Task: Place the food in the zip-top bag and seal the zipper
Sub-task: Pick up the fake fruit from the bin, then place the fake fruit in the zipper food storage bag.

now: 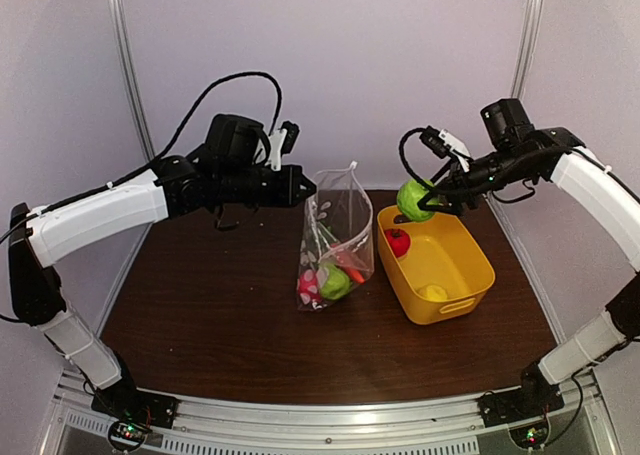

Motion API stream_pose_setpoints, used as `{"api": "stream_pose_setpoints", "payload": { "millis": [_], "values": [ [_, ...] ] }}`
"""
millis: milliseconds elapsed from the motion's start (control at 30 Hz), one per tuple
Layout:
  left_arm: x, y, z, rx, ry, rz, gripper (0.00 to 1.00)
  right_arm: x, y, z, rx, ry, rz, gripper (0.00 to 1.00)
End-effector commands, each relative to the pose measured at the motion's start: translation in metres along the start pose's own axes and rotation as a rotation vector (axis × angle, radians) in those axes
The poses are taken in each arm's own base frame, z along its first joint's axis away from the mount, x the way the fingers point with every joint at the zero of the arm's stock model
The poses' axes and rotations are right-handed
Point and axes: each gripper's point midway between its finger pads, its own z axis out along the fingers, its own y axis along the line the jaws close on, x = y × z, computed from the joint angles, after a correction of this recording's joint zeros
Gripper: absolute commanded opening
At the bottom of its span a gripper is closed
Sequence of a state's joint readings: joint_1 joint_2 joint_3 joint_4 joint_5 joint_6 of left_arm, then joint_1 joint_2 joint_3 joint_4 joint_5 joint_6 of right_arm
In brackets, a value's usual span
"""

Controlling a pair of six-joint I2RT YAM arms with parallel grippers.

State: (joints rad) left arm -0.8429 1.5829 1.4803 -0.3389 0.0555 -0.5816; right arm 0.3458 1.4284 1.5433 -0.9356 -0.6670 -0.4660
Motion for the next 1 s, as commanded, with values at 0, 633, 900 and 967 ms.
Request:
{"api": "stream_pose_setpoints", "payload": {
  "millis": [0, 633, 900, 967],
  "values": [
    [-0.006, -0.002, 0.009, 0.032, -0.019, -0.024, 0.0, -0.037, 0.062, -0.012, -0.183, -0.097, -0.075, 0.53],
    [-0.012, -0.008, 0.0, 0.056, -0.028, -0.037, 0.0, -0.069, 0.058, 0.077, -0.03, -0.019, -0.164, 0.54],
    [-0.01, -0.008, 0.004, 0.059, -0.025, -0.037, 0.0, -0.075, 0.049, 0.073, 0.051, -0.021, -0.145, 0.74],
    [-0.009, -0.007, 0.004, 0.057, -0.024, -0.036, 0.0, -0.079, 0.051, 0.067, 0.05, -0.036, -0.135, 0.8]
  ]
}}
